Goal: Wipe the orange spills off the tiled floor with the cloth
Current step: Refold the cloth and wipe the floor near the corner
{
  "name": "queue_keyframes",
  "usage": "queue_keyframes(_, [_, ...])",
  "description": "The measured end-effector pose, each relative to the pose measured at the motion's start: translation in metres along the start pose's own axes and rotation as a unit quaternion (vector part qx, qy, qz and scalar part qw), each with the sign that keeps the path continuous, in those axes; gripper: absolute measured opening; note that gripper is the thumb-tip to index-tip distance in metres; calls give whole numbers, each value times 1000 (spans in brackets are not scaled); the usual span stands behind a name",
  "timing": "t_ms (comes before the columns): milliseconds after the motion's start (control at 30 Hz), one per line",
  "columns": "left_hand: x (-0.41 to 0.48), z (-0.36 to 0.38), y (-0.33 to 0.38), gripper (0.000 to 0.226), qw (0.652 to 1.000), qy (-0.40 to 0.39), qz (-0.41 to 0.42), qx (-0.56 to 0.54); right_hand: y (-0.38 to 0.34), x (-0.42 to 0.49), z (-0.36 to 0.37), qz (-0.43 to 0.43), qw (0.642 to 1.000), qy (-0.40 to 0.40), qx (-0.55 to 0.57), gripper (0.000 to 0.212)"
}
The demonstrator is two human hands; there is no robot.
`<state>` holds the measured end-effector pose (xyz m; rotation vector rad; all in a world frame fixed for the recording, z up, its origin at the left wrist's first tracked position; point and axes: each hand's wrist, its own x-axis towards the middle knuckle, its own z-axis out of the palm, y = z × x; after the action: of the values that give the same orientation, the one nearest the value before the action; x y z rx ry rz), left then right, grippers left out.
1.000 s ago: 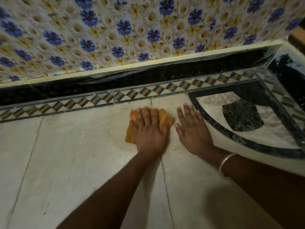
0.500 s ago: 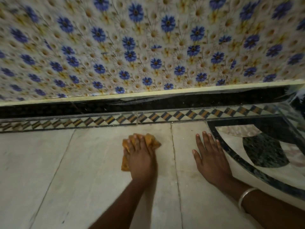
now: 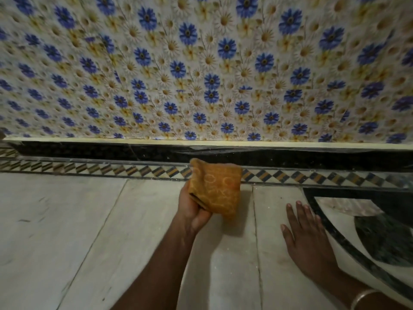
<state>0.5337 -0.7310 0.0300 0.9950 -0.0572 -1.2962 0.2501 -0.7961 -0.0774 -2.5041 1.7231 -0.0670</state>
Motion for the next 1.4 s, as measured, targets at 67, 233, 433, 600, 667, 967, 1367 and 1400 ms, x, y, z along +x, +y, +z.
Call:
queue_keyframes(67, [16,-17,11,69,997,64,25,-21,-2,-1,-1,4,1000,0,8,81])
queue_keyframes(233, [40,-75,18,65,893,310,163,282,-6,-1,-6,17,999,-20,23,71])
queue_keyframes(433, [50,-76,9,69,826,248,184,471,-17,1,-12,-12,999,-26,34,84])
queue_keyframes(600, [63,-66,8,41,744,251,263,560,-73,17,-20,-134,989,-21,61,78])
queue_keyframes(667, [60,-62,5,52,649,268,269,659,-96,26,-20,-173,983,-28,60,79])
queue_keyframes(967, [105,-79,6,77,485,107,167,852,-112,33,7,-214,975,-53,30,71])
queue_keyframes(1367, [12,-116,-31,79,530,284,146,785,-116,33,9,-217,975,-42,29,76])
queue_keyframes(1400, [9,-104,-45,80,527,256,148,797,-115,33,9,-216,975,-44,29,76])
